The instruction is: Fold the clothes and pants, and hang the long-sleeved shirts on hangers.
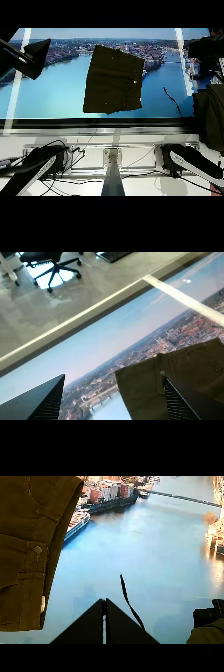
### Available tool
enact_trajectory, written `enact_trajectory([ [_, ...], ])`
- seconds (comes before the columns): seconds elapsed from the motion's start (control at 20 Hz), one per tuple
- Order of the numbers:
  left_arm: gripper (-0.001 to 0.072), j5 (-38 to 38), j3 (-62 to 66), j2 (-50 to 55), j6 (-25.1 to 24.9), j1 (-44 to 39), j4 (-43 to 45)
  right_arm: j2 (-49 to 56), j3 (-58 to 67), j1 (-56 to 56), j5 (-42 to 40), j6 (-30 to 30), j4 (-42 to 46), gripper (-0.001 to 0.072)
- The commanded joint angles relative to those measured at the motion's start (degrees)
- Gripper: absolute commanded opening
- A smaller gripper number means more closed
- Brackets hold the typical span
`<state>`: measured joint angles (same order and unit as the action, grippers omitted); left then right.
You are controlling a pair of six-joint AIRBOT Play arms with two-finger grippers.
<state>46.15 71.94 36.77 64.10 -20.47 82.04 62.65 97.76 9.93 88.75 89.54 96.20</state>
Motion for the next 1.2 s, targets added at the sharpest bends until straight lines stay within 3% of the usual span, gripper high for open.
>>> enact_trajectory([
  [0.0, 0.0692, 0.0, 0.0, 0.0, 0.0, 0.0, 0.0, 0.0, 0.0, 0.1, 0.0, 0.0, 0.0, 0.0044],
  [0.7, 0.0691, 0.0, 0.0, 0.0, 0.0, 0.0, 0.0, 0.0, 0.0, 0.1, -0.1, 0.0, 0.0, 0.0045],
  [0.9, 0.0691, 0.0, 0.0, 0.0, 0.0, 0.0, -0.2, 0.1, 0.0, 0.0, -3.8, -0.4, 1.0, 0.0045],
  [1.15, 0.0691, 0.5, 0.0, -0.2, 0.3, 0.0, -0.3, 2.1, -5.4, -3.0, 7.1, -7.9, 0.8, 0.0044],
])
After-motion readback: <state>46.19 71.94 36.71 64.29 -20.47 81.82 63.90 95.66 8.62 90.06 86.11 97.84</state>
